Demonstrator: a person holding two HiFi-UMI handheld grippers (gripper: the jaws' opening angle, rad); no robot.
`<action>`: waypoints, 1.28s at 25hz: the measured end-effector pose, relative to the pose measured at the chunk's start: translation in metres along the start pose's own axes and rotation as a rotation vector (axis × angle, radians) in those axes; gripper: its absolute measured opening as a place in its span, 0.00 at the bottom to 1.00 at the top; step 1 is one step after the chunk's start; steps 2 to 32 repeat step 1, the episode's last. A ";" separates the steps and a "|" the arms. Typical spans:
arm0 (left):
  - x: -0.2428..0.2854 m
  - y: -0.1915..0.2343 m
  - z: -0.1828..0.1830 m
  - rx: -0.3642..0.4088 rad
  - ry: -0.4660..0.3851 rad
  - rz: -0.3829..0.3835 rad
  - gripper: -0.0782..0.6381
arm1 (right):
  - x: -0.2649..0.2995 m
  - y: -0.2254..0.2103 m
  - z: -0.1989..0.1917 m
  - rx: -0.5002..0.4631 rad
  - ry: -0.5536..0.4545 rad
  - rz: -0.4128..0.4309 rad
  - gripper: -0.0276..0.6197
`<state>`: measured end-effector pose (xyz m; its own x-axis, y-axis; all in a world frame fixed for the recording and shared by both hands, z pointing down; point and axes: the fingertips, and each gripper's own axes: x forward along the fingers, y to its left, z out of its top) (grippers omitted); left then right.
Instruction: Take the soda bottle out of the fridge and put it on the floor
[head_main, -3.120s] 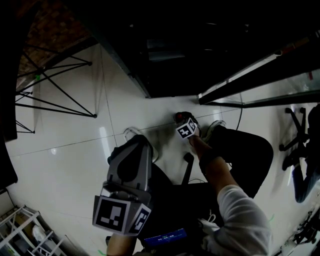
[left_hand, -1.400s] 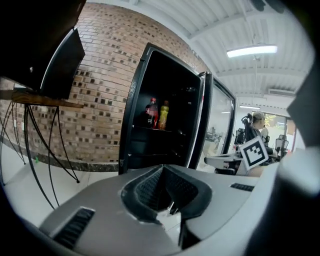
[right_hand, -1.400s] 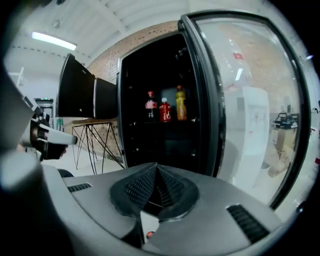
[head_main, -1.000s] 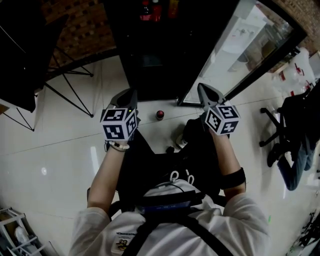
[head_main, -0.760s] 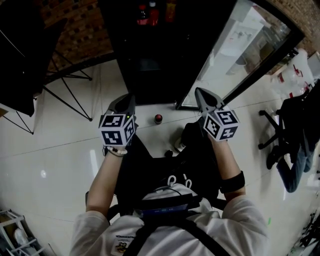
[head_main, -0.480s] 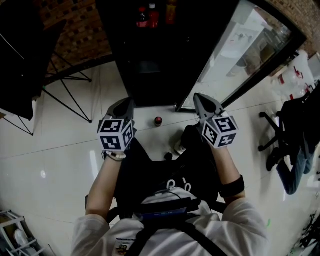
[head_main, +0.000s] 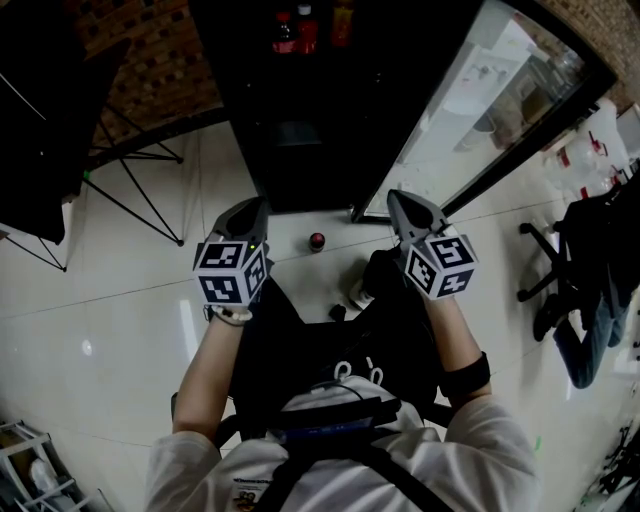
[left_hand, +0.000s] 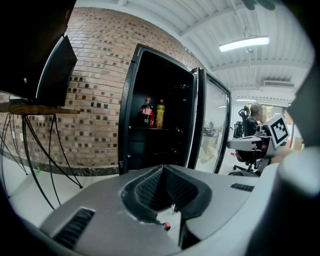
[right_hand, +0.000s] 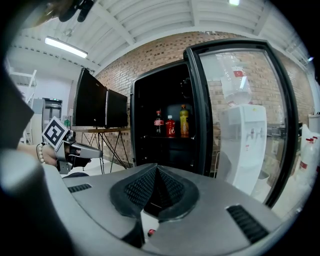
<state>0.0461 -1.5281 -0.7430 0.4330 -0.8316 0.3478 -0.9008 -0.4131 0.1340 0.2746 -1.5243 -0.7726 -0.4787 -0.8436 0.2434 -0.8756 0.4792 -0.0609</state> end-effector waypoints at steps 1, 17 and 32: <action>0.000 0.001 0.000 0.000 -0.001 0.001 0.11 | 0.001 0.000 -0.001 0.000 0.001 0.001 0.07; 0.000 0.001 0.000 0.000 -0.001 0.001 0.11 | 0.001 0.000 -0.001 0.000 0.001 0.001 0.07; 0.000 0.001 0.000 0.000 -0.001 0.001 0.11 | 0.001 0.000 -0.001 0.000 0.001 0.001 0.07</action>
